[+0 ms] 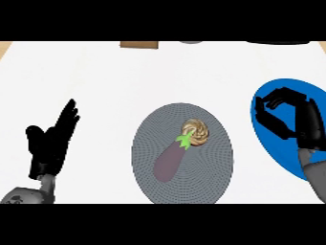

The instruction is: Pick the cupcake from the placemat and place it in the plate

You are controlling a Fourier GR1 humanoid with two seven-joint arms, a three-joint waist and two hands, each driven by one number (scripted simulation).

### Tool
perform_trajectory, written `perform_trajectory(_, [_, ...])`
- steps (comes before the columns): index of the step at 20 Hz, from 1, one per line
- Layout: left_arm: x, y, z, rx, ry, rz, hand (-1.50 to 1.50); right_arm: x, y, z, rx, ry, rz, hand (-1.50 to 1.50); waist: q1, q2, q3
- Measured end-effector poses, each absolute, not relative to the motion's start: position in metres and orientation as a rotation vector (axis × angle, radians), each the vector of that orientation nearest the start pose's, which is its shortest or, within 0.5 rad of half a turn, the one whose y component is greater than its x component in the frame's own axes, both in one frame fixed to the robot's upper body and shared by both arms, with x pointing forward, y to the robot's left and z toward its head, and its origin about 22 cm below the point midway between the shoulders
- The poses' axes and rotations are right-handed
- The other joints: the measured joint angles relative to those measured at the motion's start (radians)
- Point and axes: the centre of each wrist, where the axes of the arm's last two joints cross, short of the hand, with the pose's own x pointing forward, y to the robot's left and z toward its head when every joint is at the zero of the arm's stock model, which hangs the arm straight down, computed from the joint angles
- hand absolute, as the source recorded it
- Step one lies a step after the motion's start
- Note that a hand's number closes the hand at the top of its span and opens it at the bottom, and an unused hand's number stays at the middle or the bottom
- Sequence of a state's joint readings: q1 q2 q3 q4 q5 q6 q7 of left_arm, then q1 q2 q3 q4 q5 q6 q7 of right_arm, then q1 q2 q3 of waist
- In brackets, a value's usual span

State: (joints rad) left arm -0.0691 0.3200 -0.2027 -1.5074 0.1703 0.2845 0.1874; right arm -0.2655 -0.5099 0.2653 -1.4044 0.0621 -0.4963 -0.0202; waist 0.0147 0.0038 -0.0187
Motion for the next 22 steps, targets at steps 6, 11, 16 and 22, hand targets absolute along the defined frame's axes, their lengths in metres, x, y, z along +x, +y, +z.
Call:
perform_trajectory(6, [0.246, 0.257, -0.002, 0.231, -1.299, -0.034, 0.00, 0.263, -0.187, 0.007, -0.483, -1.817, -0.039, -1.50, -0.014, -0.004, 0.017])
perform_trajectory(11, [0.243, 0.253, -0.007, 0.239, -1.285, -0.036, 0.00, 0.243, -0.159, -0.014, -0.436, -1.814, 0.161, -1.50, -0.011, -0.005, 0.018])
perform_trajectory(16, [0.247, 0.254, -0.007, 0.251, -1.282, -0.030, 0.00, 0.247, -0.170, -0.012, -0.585, -1.695, 0.412, -1.50, -0.017, -0.007, 0.015])
perform_trajectory(22, [0.250, 0.252, -0.008, 0.253, -1.280, -0.032, 0.00, 0.267, -0.165, 0.032, -0.682, -1.506, 0.653, -1.50, -0.019, -0.009, 0.015])
